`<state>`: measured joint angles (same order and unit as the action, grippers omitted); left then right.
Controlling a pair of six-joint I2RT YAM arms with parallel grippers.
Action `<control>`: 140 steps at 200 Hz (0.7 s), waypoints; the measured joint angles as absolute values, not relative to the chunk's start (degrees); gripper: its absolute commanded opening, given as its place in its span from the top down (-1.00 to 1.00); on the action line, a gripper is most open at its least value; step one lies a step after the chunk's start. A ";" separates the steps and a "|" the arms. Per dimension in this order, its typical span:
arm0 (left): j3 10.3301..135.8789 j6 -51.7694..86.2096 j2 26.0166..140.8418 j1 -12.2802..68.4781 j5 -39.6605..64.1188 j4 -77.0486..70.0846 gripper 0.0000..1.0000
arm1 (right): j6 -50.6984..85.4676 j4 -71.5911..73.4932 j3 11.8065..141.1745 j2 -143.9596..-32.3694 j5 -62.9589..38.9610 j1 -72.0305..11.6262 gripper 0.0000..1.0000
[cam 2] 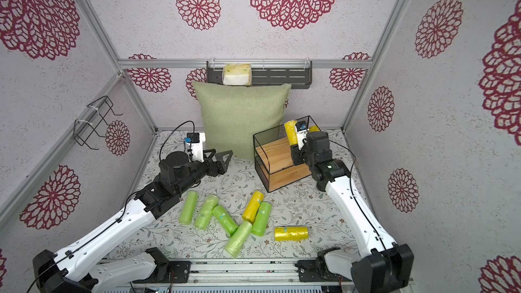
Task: Sort the rolls of trash bags by color and place them on the shelf
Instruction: Place the roll of trash bags on the shelf.
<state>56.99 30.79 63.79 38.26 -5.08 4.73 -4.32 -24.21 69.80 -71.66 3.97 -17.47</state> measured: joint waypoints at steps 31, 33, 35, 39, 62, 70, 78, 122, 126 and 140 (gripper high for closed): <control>56.99 30.17 64.25 38.26 -5.08 5.50 -0.81 | -7.09 -27.33 71.72 -75.77 8.78 -17.43 0.28; 56.99 30.15 64.29 38.26 -5.08 5.50 -0.81 | -7.16 -27.35 71.81 -75.92 8.95 -17.45 0.27; 56.99 30.13 64.31 38.26 -5.06 5.50 -0.81 | -7.29 -27.44 71.90 -76.18 9.15 -17.45 0.27; 56.99 30.09 64.40 38.26 -5.08 5.50 -0.81 | -7.57 -27.59 72.14 -76.58 9.50 -17.45 0.27; 57.01 30.00 64.77 38.26 -5.06 5.52 -0.81 | -8.82 -27.99 73.17 -78.89 11.66 -17.50 0.25; 57.06 30.00 64.93 38.26 -5.06 5.54 -0.81 | -9.21 -28.16 73.43 -79.64 12.38 -17.61 0.24; 57.08 29.98 65.10 38.26 -5.06 5.54 -0.81 | -9.56 -28.29 73.69 -80.38 13.17 -17.72 0.24; 57.08 29.98 65.87 38.26 -5.04 5.87 -0.81 | -11.53 -28.42 74.24 -84.29 16.01 -18.09 0.20; 57.08 29.98 65.89 38.26 -5.04 5.89 -0.81 | -11.66 -28.42 74.26 -84.60 16.40 -18.13 0.19; 57.08 29.98 66.00 38.26 -5.06 6.00 -0.81 | -12.38 -28.51 74.28 -85.45 17.15 -18.22 0.15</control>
